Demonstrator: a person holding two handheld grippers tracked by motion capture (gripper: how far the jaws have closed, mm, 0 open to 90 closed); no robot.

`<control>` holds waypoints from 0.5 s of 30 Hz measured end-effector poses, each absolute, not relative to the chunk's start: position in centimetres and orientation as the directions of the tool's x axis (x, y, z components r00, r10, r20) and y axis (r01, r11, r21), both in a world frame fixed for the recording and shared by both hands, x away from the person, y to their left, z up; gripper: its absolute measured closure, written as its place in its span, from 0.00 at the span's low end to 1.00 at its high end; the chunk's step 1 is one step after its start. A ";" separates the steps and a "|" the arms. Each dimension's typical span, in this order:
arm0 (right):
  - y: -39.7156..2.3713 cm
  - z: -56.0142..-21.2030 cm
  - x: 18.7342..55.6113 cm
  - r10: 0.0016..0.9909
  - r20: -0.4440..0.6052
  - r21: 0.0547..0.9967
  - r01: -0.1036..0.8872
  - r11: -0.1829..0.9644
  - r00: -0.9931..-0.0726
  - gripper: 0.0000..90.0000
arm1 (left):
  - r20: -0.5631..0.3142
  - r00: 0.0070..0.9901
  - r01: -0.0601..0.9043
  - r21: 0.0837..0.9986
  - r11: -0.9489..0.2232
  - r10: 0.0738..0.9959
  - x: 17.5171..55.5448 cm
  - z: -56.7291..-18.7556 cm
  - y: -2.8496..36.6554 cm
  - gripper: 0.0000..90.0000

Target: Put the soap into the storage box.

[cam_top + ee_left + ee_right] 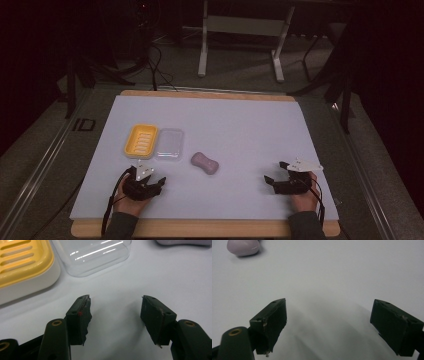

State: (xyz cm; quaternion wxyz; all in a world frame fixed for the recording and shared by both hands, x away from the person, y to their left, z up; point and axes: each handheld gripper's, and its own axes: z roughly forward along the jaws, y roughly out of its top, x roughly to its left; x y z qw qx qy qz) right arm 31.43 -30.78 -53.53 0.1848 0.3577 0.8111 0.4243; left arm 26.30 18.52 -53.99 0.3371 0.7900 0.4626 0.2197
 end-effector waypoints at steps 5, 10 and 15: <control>-30.7 -53.5 31.3 0.737 -0.008 0.820 0.417 0.393 -0.676 0.15 | 0.032 0.489 0.576 0.739 -0.350 0.872 25.8 -53.4 18.5 0.47; -30.5 -53.6 31.2 0.743 -0.028 0.818 0.412 0.402 -0.669 0.15 | 0.012 0.507 0.572 0.743 -0.347 0.862 25.6 -52.9 18.4 0.48; -30.4 -53.6 31.3 0.751 -0.035 0.811 0.421 0.407 -0.659 0.15 | 0.000 0.529 0.572 0.739 -0.356 0.849 25.6 -52.2 18.5 0.49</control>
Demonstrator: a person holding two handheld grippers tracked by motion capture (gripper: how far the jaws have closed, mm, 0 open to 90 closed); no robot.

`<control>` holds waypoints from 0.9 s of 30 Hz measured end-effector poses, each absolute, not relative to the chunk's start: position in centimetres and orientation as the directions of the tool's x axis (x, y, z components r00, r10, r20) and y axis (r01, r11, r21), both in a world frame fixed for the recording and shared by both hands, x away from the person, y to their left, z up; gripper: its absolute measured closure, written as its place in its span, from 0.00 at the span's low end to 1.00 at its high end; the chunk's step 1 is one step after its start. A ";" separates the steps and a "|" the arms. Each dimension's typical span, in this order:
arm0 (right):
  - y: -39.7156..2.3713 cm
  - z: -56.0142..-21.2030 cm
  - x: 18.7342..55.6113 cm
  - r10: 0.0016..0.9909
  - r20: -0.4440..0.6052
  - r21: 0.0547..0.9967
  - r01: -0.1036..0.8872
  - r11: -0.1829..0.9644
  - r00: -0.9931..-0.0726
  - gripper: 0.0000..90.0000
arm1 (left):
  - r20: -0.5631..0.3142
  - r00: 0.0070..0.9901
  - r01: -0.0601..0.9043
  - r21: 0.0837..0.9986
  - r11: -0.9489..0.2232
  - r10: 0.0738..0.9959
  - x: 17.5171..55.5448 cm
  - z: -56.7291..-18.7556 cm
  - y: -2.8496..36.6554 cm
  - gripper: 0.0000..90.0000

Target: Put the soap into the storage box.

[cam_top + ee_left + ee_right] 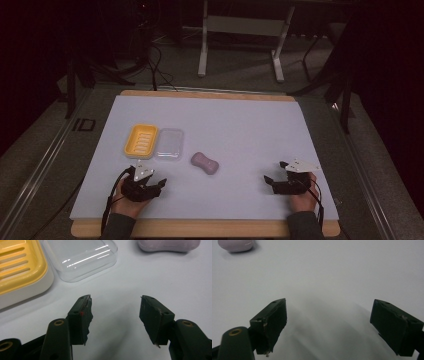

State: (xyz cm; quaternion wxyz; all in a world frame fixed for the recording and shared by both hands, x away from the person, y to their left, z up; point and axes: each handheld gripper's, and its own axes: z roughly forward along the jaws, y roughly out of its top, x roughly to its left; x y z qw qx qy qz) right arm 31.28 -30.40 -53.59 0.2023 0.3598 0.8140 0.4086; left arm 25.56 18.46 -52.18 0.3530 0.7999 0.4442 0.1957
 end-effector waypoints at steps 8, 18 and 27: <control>-30.4 -53.6 31.3 0.739 -0.032 0.810 0.416 0.414 -0.673 0.15 | -0.010 0.557 0.567 0.736 -0.371 0.831 25.2 -50.9 18.9 0.49; -30.7 -53.5 31.4 0.732 -0.008 0.817 0.418 0.398 -0.681 0.15 | -0.035 0.591 0.564 0.732 -0.382 0.806 25.7 -49.5 19.0 0.49; -30.6 -53.5 31.3 0.726 -0.010 0.818 0.412 0.402 -0.687 0.15 | -0.032 0.642 0.535 0.734 -0.418 0.766 26.6 -48.2 18.6 0.52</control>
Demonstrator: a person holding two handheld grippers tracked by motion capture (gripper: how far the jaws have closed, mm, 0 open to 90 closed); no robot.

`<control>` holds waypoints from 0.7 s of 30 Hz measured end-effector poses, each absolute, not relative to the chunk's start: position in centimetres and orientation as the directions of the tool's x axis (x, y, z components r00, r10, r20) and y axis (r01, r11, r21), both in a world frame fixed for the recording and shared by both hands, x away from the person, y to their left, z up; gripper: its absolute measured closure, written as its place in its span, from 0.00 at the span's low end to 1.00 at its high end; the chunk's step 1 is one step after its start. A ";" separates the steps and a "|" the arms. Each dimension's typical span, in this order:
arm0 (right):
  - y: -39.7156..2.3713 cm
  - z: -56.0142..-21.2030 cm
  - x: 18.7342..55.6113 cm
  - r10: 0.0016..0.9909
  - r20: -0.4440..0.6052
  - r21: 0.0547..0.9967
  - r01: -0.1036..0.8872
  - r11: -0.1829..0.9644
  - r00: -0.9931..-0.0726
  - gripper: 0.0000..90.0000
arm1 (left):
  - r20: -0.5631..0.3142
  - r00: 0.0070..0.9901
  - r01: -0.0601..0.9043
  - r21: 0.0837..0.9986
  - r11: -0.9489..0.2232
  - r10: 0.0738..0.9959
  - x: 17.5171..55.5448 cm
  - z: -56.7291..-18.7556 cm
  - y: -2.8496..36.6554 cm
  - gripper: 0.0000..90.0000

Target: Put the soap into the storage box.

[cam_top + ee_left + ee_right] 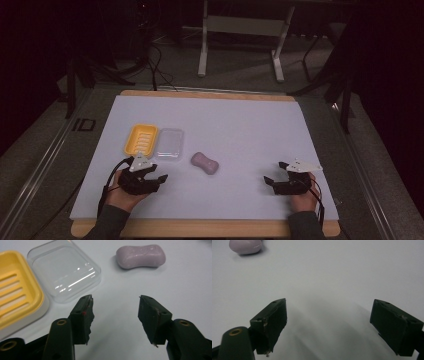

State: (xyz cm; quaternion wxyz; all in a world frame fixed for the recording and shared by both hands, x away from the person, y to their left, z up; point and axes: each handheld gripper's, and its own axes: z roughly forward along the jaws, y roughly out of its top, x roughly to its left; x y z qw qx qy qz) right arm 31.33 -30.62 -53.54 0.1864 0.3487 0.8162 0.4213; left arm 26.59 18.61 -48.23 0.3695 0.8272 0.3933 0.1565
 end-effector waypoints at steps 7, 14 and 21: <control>-30.4 -53.6 31.2 0.724 -0.039 0.815 0.398 0.422 -0.689 0.16 | -0.027 0.676 0.517 0.730 -0.448 0.736 27.2 -47.9 18.4 0.56; -30.4 -53.6 31.1 0.726 -0.044 0.817 0.394 0.422 -0.686 0.16 | 0.001 0.720 0.490 0.707 -0.509 0.694 27.6 -47.5 17.5 0.61; -30.4 -53.6 31.0 0.728 -0.049 0.818 0.390 0.422 -0.684 0.16 | 0.009 0.749 0.471 0.695 -0.543 0.662 28.1 -47.0 16.4 0.62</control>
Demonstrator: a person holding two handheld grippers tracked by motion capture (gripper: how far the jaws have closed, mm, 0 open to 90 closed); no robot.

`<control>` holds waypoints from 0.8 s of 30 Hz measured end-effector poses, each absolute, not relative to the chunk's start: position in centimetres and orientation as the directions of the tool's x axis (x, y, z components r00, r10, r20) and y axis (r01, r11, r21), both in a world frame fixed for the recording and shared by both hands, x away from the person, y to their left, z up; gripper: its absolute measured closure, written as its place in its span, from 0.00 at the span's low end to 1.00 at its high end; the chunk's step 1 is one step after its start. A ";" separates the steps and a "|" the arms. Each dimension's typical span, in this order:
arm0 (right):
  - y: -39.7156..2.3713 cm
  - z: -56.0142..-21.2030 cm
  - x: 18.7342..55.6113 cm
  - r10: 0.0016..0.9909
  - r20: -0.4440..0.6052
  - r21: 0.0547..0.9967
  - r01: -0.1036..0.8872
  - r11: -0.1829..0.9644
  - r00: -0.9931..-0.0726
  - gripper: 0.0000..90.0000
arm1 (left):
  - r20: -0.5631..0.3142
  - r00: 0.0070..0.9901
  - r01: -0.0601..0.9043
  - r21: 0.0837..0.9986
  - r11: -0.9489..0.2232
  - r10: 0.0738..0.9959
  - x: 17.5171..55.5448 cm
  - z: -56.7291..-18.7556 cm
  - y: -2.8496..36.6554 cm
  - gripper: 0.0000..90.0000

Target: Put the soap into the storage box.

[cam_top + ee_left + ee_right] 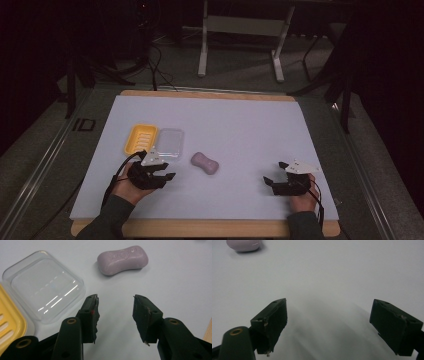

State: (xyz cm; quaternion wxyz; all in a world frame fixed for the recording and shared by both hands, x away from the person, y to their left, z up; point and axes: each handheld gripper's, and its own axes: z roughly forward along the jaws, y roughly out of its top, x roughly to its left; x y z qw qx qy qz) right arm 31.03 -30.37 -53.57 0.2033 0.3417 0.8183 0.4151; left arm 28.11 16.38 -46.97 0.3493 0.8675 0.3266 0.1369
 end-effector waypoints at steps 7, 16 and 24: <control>-30.4 -53.6 31.0 0.730 -0.050 0.818 0.392 0.421 -0.681 0.16 | 0.017 0.769 0.453 0.691 -0.564 0.639 28.6 -46.6 15.3 0.65; -30.3 -53.6 31.0 0.735 -0.052 0.817 0.394 0.420 -0.676 0.16 | 0.008 0.794 0.439 0.685 -0.582 0.608 29.3 -46.4 14.2 0.66; -30.3 -53.6 30.9 0.735 -0.062 0.817 0.388 0.426 -0.675 0.16 | -0.007 0.819 0.424 0.681 -0.597 0.573 30.0 -46.6 13.1 0.71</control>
